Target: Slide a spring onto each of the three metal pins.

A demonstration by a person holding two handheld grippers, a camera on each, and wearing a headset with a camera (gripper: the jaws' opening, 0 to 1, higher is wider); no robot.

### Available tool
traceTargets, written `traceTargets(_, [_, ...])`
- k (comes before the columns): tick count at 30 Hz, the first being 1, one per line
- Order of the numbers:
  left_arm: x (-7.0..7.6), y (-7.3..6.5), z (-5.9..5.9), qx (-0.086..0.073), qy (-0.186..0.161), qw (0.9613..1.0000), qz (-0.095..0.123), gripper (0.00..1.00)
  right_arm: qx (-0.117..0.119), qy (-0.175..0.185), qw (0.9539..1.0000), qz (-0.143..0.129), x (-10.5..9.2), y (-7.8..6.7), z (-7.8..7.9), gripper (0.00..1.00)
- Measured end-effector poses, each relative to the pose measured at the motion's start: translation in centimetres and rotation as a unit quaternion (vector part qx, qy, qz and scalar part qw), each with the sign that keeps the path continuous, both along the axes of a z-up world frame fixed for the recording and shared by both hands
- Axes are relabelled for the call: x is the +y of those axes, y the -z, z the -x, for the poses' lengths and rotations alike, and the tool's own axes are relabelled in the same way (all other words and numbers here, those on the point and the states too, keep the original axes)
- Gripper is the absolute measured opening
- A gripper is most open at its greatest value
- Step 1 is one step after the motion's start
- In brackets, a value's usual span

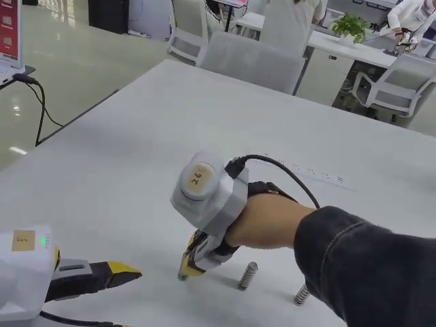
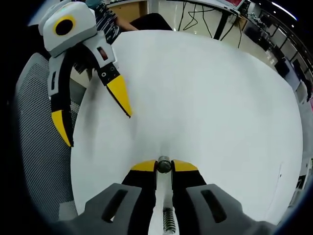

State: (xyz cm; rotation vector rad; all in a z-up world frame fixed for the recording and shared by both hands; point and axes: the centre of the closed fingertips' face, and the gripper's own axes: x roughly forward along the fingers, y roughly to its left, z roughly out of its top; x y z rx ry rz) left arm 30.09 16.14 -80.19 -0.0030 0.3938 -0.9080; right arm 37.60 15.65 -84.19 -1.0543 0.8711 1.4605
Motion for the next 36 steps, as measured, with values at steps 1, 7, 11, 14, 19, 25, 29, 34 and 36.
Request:
traceTargets(1, [0.0,0.0,0.0,0.000,0.000,1.0000,0.000,0.49,0.001,0.001,1.0000,-0.001,0.0,0.0,0.0,0.08])
traceTargets(7, [0.0,0.0,0.0,0.000,0.000,1.0000,-0.001,0.49,-0.001,0.004,1.0000,-0.002,-0.1,0.0,-0.1,0.10])
traceTargets(11, [0.0,0.0,0.0,0.000,0.001,1.0000,-0.002,0.49,-0.001,0.007,1.0000,-0.004,-0.3,0.0,-0.2,0.12])
traceTargets(14, [0.0,0.0,0.0,0.001,0.002,1.0000,-0.002,0.49,-0.001,0.013,0.9999,-0.005,-0.6,-0.1,-0.2,0.13])
traceTargets(19, [-0.1,-0.1,0.1,0.001,0.003,1.0000,-0.004,0.50,0.002,0.024,0.9997,-0.007,-1.5,0.0,-0.2,0.13])
traceTargets(25, [-0.2,-0.2,0.0,0.000,0.005,1.0000,-0.006,0.50,0.003,0.036,0.9993,-0.013,-2.1,-0.2,-0.1,0.14])
traceTargets(29, [-0.2,-0.4,0.0,-0.001,0.005,1.0000,-0.007,0.50,0.002,0.041,0.9989,-0.023,-2.3,-0.6,0.4,0.15])
traceTargets(34, [-0.3,-0.5,0.0,-0.002,0.006,0.9999,-0.008,0.50,-0.001,0.045,0.9984,-0.032,-2.6,-0.7,1.0,0.15])
traceTargets(36, [-0.4,-0.5,0.0,-0.003,0.006,0.9999,-0.008,0.50,0.000,0.047,0.9983,-0.034,-2.8,-0.6,1.3,0.15])
